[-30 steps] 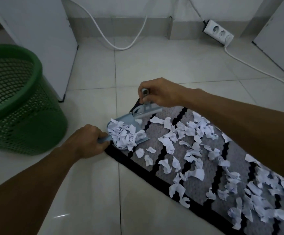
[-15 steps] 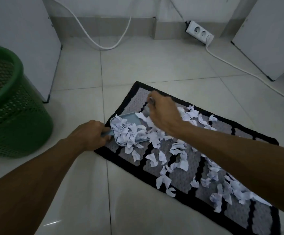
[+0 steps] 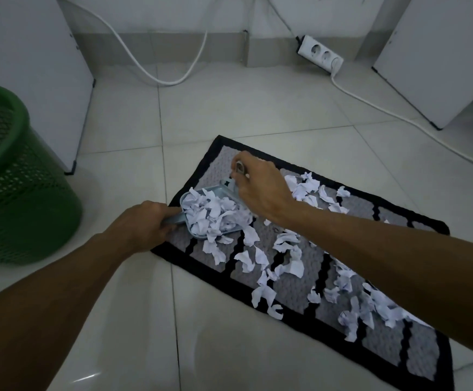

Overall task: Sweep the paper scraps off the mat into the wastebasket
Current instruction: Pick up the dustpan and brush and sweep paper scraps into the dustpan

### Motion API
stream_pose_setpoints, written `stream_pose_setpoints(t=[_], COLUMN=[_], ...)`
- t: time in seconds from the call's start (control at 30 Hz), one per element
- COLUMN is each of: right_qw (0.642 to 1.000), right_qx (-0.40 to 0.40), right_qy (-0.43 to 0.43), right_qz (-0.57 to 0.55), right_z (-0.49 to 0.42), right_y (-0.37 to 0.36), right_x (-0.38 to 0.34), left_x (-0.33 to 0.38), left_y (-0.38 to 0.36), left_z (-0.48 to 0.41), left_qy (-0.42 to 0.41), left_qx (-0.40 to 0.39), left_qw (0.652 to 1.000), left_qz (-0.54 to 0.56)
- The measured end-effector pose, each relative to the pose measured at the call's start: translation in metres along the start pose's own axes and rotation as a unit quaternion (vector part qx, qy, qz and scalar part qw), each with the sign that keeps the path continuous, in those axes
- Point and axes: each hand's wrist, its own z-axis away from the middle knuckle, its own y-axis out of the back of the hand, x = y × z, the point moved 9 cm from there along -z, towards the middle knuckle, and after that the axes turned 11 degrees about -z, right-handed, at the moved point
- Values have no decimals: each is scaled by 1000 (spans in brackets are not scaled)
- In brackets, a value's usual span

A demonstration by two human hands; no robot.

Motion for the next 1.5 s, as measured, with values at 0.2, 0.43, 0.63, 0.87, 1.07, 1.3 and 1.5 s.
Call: stream_pose_setpoints(t=[0.2, 0.43, 0.63, 0.87, 1.07, 1.3, 1.5], right_qw=[990, 924, 959, 954, 968, 956, 944], right_qx=[51, -193, -120, -124, -133, -19, -156], right_qy=[27, -97, -127, -108, -103, -121, -145], right_qz=[-132, -315, -224, -251, -185, -267, -251], right_z=[-10, 56, 46, 39, 32, 4, 50], right_y=[41, -27, -10, 22, 27, 94, 4], right_x=[-26, -24, 26, 25, 40, 35, 30], left_x=[-5, -22, -31, -31, -26, -6, -20], left_y=[-1, -3, -3, -3, -3, -4, -1], left_z=[10, 19, 20, 17, 19, 23, 23], left_qy=[7, 50, 100, 107, 108, 59, 85], left_qx=[10, -8, -29, -36, -41, -34, -40], left_qw=[999, 995, 990, 988, 989, 993, 989], left_qz=[-43, -84, -99, -108, -90, -94, -112])
